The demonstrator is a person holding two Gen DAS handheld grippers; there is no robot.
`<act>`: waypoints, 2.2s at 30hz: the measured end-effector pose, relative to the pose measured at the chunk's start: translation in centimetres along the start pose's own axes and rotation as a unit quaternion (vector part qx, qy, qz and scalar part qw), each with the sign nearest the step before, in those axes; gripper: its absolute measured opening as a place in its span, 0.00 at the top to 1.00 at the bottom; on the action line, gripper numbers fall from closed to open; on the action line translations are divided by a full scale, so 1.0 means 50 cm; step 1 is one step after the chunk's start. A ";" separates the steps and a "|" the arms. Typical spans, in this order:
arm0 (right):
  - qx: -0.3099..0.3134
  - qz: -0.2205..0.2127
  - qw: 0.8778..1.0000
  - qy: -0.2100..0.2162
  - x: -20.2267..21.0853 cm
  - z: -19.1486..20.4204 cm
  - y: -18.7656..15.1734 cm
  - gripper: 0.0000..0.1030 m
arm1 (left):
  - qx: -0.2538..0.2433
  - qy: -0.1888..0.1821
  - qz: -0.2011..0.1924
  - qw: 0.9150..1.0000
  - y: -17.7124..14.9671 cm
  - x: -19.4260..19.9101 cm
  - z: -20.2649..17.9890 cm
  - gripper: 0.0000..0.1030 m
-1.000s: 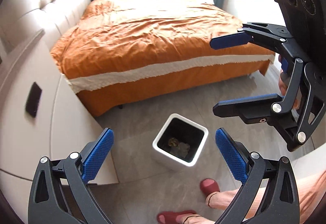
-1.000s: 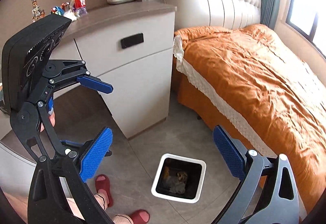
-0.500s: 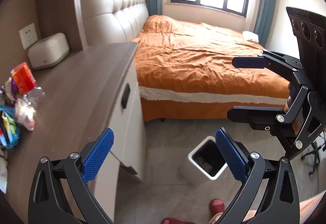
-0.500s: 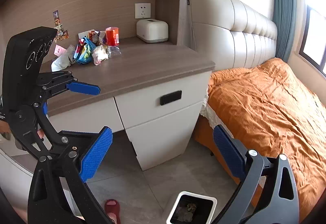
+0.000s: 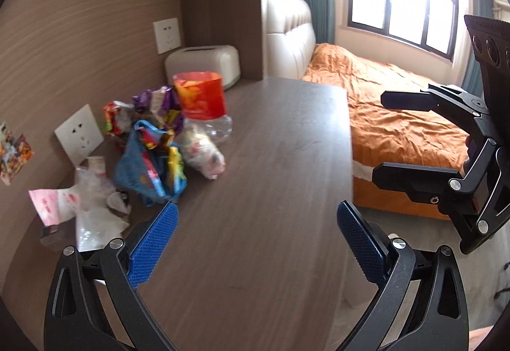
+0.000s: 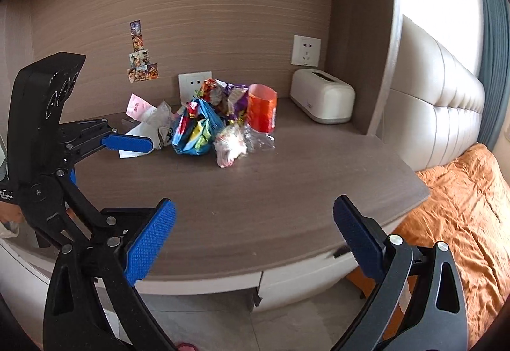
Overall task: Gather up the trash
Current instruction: 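Move both open tools back to the desk trash pile, then grasp the clear plastic bag with the left tool while the right tool grasps a white wrapper, then carry the bag and wrapper to the white bin and open both tools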
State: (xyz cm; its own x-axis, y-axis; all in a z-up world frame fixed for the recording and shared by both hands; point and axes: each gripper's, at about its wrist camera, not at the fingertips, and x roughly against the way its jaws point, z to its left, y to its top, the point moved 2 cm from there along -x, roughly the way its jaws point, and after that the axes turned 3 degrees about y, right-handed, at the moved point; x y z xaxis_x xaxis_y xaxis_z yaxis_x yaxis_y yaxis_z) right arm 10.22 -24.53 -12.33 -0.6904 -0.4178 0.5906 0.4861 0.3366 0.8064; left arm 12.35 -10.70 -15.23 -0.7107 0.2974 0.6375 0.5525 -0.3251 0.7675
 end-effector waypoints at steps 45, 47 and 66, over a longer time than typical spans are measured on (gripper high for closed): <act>-0.052 0.094 0.994 0.021 -0.285 0.027 0.062 0.59 | 0.022 0.051 0.085 0.995 -0.010 -0.116 0.243 0.37; -0.046 0.081 0.995 0.039 -0.255 0.028 0.058 0.59 | 0.009 0.046 0.075 0.996 -0.008 -0.094 0.227 0.37; -0.051 0.066 0.997 0.003 0.050 -0.078 -0.101 0.59 | -0.103 -0.101 0.037 0.989 0.035 -0.023 -0.127 0.37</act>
State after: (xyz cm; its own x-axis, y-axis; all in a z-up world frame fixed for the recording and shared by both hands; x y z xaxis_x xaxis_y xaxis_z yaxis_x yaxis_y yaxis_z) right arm 8.11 -30.57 -14.82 -0.6135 -0.3804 0.6920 0.6248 0.3022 0.7200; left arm 11.36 -17.32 -15.03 -0.5588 0.4322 0.7078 0.4852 -0.5218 0.7017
